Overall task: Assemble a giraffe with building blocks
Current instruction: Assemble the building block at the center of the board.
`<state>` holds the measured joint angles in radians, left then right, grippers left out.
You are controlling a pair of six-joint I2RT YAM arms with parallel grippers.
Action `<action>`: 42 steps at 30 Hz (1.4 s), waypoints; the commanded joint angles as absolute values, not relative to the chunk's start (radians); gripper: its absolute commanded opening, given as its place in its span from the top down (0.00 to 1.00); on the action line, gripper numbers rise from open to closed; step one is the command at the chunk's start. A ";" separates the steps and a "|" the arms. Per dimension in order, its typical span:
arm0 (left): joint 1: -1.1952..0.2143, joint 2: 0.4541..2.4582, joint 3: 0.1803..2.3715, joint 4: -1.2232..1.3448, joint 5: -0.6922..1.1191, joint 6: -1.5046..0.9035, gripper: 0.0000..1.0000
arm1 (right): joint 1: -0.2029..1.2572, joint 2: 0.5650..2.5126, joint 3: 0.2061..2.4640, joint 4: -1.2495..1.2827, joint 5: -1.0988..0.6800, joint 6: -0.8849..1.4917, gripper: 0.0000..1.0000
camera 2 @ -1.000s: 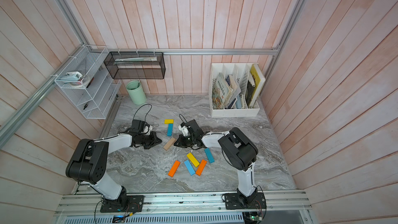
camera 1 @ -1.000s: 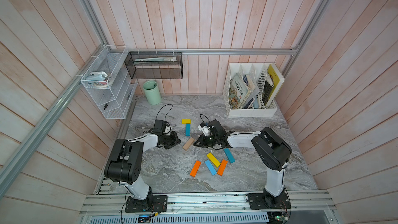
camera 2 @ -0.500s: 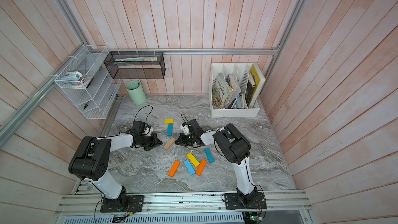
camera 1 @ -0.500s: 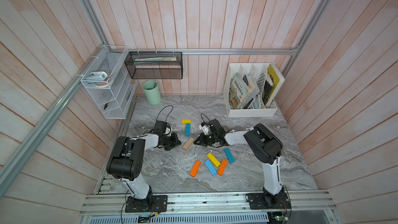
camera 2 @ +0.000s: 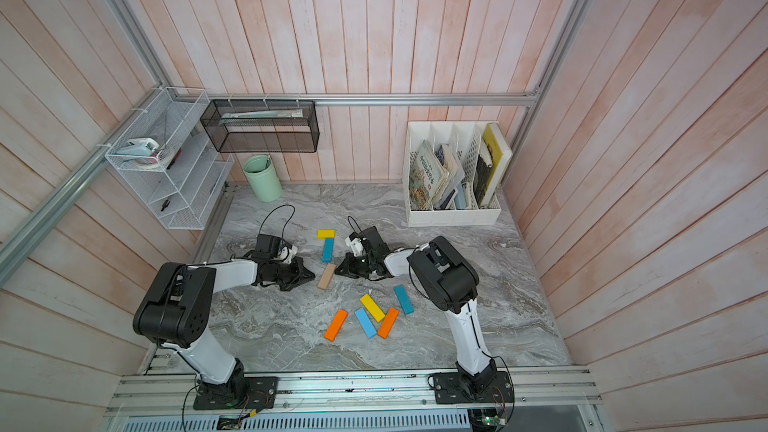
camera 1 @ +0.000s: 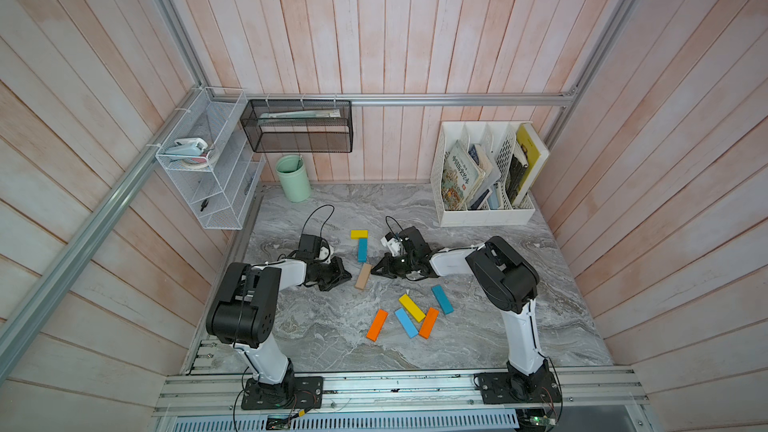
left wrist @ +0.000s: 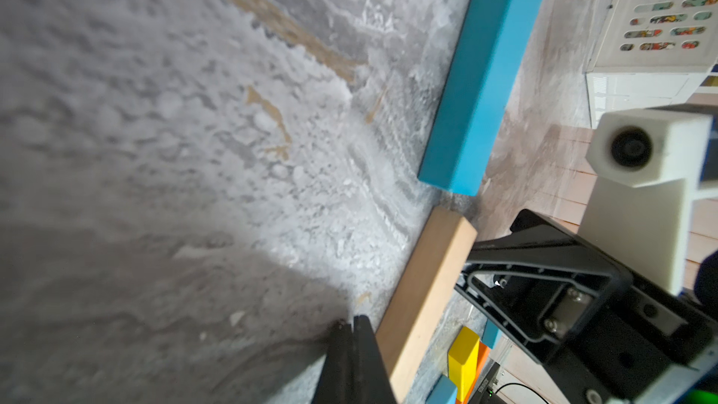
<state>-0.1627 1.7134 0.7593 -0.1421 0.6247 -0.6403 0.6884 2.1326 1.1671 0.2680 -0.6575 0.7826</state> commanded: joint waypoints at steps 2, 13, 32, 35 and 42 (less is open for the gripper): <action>-0.171 1.737 0.764 -0.155 0.618 -0.649 1.00 | 0.690 2.168 1.195 0.242 -0.669 0.782 1.00; -0.188 1.747 0.779 -0.149 0.626 -0.660 1.00 | 0.696 2.149 1.170 0.241 -0.674 0.778 1.00; -0.192 1.759 0.803 -0.145 0.640 -0.669 1.00 | 0.721 2.130 1.139 0.263 -0.671 0.792 1.00; -0.192 1.767 0.809 -0.126 0.653 -0.683 1.00 | 0.726 2.113 1.115 0.278 -0.669 0.798 1.00; -0.196 1.787 0.831 -0.101 0.660 -0.710 1.00 | 0.750 2.116 1.127 0.278 -0.678 0.806 1.00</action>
<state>-0.1883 1.7664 0.8059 -0.1173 0.6556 -0.6960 0.7315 2.1220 1.1316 0.2966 -0.6785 0.7959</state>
